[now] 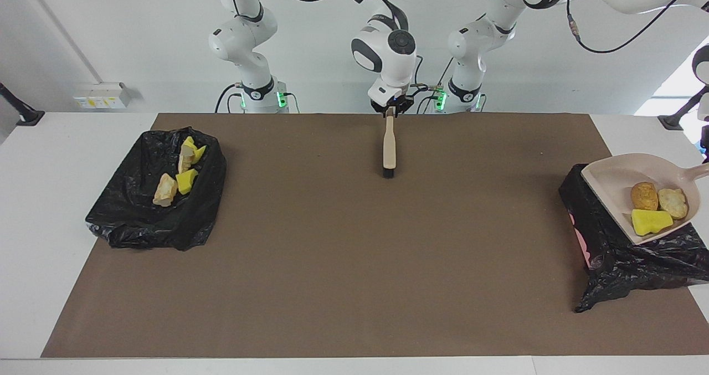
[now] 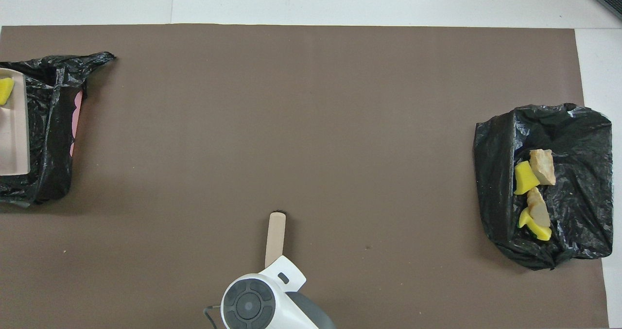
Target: Sweep and dump trash in bin
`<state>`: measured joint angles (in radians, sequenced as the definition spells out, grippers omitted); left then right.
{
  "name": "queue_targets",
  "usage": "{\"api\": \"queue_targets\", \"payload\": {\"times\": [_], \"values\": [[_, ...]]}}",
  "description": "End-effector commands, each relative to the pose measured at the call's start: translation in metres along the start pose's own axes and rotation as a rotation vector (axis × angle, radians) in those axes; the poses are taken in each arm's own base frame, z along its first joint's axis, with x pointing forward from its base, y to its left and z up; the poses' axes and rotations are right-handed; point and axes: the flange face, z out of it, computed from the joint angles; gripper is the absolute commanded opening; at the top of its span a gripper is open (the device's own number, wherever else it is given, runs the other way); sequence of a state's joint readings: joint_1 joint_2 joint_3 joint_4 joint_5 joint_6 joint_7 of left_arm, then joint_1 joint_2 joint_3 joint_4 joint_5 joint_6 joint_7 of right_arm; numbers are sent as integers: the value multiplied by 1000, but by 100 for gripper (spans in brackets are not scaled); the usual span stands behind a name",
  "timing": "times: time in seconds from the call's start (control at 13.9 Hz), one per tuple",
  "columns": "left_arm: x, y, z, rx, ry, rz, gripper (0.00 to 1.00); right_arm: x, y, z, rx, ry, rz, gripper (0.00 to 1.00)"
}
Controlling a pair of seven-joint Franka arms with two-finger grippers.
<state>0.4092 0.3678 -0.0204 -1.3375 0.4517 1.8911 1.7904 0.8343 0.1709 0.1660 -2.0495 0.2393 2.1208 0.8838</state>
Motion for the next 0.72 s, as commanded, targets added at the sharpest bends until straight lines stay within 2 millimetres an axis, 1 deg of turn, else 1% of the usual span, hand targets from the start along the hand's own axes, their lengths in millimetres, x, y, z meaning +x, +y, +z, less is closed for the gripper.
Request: {"api": "queue_targets", "payload": {"times": [0.0, 0.07, 0.14, 0.22, 0.29, 0.43, 0.5, 0.65], "values": [[10, -18, -12, 28, -189, 84, 0, 31, 7, -29, 53, 33, 27, 69], [11, -19, -16, 36, -238, 83, 0, 40, 16, -42, 70, 47, 31, 74], [13, -18, -14, 23, -271, 81, 0, 51, 30, -62, 96, 71, 45, 80], [18, -17, -8, 10, -314, 95, 0, 63, 47, -84, 119, 93, 72, 84], [23, -18, -16, 21, -360, 108, 0, 73, 66, -105, 132, 108, 105, 87], [24, -19, -20, 16, -428, 136, 0, 88, 102, -140, 142, 139, 133, 96], [27, -21, -24, 18, -475, 158, 0, 101, 124, -155, 150, 153, 159, 100], [24, -22, -34, 15, -579, 196, 0, 121, 165, -187, 163, 182, 214, 100]]}}
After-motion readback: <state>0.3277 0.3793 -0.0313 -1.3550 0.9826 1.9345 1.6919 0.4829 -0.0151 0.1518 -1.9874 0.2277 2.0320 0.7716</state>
